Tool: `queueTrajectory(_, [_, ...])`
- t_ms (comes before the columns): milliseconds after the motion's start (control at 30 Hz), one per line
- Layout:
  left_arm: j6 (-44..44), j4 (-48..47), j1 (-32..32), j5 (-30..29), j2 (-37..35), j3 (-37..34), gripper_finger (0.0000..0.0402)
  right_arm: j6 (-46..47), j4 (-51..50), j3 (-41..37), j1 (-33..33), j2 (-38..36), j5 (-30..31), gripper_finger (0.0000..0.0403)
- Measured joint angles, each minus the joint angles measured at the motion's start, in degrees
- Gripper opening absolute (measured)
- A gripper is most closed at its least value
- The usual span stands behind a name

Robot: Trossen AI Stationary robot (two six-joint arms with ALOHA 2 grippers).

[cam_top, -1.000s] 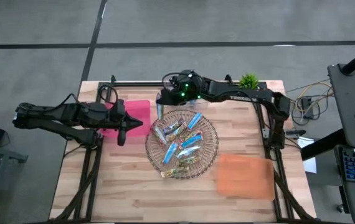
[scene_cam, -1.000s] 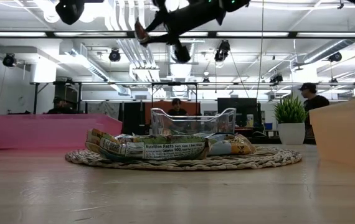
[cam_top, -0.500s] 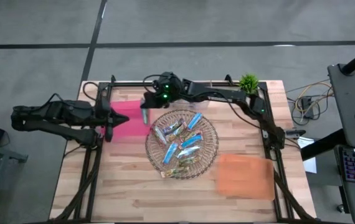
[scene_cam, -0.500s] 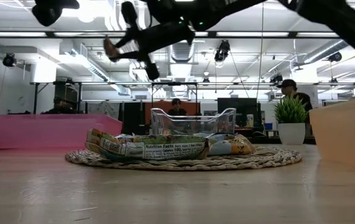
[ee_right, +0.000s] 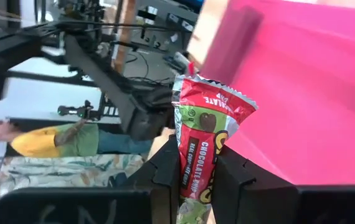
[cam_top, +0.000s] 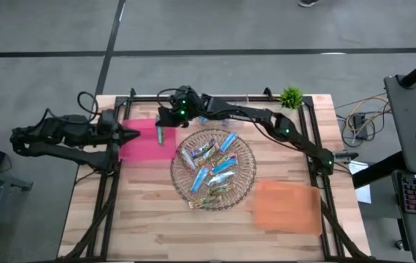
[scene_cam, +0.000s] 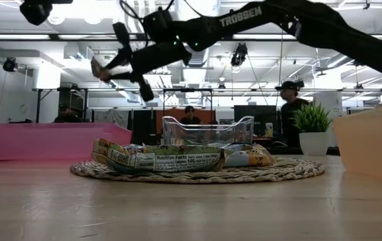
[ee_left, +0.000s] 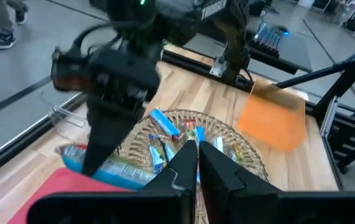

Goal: Pick and place Granola Bars by type
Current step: Put the red granola bar into the red bin

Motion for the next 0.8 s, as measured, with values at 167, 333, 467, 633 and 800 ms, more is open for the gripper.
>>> queueTrajectory(167, [-0.1, 0.3, 0.0, -0.1, -0.1, 0.0, 0.0000, 2.0, 0.0, 0.0, -0.6, 2.6, 0.9, 0.0054])
queueTrajectory(333, [-0.1, 0.2, 0.0, 0.0, -0.1, 0.0, 0.0000, 2.3, -0.1, -0.2, -0.9, 3.2, 2.4, 0.0054])
queueTrajectory(467, [-0.1, 0.2, 0.0, -0.1, 0.0, 0.0, 0.0000, 1.9, 0.0, -0.2, -1.0, 3.3, 4.0, 0.0054])
queueTrajectory(633, [0.0, 0.2, 0.0, 0.0, -0.1, 0.0, 0.0000, 2.6, 0.0, -0.2, -1.1, 3.3, 4.7, 0.0055])
queueTrajectory(800, [0.0, 0.2, 0.0, -0.1, 0.0, 0.0, 0.0000, 3.7, -0.1, -0.5, -1.1, 3.3, 4.8, 0.0080])
